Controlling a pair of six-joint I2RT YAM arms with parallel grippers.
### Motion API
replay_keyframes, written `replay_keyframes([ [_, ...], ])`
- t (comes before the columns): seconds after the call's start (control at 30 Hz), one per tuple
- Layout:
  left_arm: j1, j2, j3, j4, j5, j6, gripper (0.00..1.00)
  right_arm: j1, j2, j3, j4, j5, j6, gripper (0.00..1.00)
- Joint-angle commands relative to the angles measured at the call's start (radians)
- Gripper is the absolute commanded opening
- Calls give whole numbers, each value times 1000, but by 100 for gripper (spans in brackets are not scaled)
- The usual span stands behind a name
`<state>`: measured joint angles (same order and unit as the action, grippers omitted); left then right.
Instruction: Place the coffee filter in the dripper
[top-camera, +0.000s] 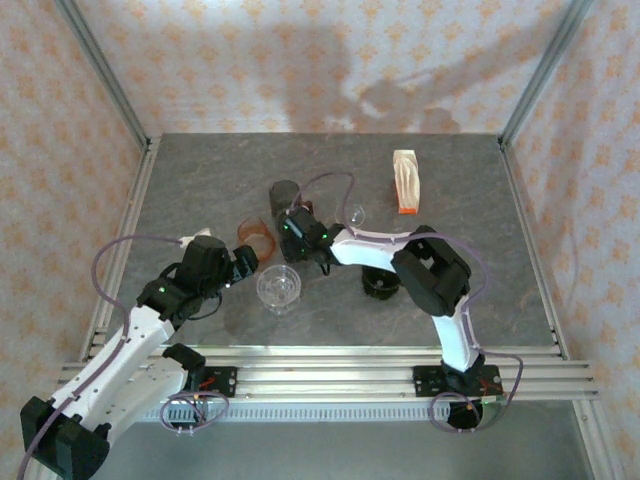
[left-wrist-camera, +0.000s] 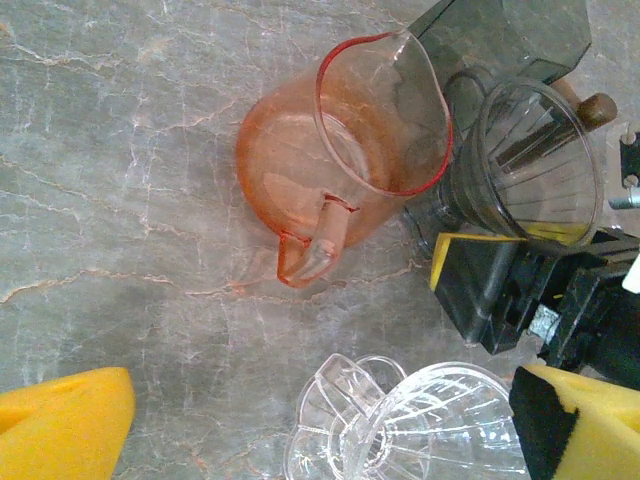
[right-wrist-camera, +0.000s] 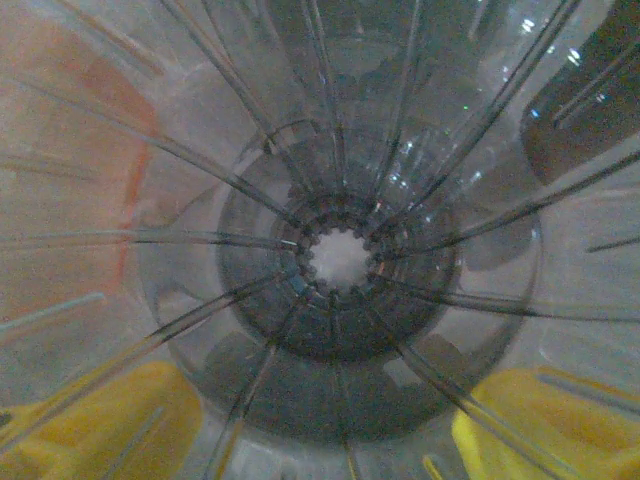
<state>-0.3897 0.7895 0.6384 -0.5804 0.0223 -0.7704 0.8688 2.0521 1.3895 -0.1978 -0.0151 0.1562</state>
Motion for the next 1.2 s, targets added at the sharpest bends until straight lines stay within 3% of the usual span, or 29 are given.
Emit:
replay_keyframes([
  [0.0, 13, 0, -2, 5, 7, -17, 97, -10, 15, 56, -29, 7, -14, 72],
  [0.17, 14, 4, 3, 4, 16, -9, 98, -10, -50, 15, -24, 4, 5, 83],
  [0.4, 17, -19, 7, 17, 23, -5, 100, -10, -294, -159, -33, 32, 68, 86],
  [0.57, 18, -15, -9, 50, 47, -19, 100, -12, -469, -205, -248, 135, 99, 87],
  [0.77, 20, 19, -20, 81, 71, -24, 100, -86, -533, -209, -436, 187, 95, 81],
  [0.97, 22, 32, -46, 117, 77, -42, 100, -199, -524, -196, -434, 98, 38, 77],
  [1.17, 26, 44, -54, 121, 83, -43, 100, -231, -434, -136, -432, 60, -5, 70],
])
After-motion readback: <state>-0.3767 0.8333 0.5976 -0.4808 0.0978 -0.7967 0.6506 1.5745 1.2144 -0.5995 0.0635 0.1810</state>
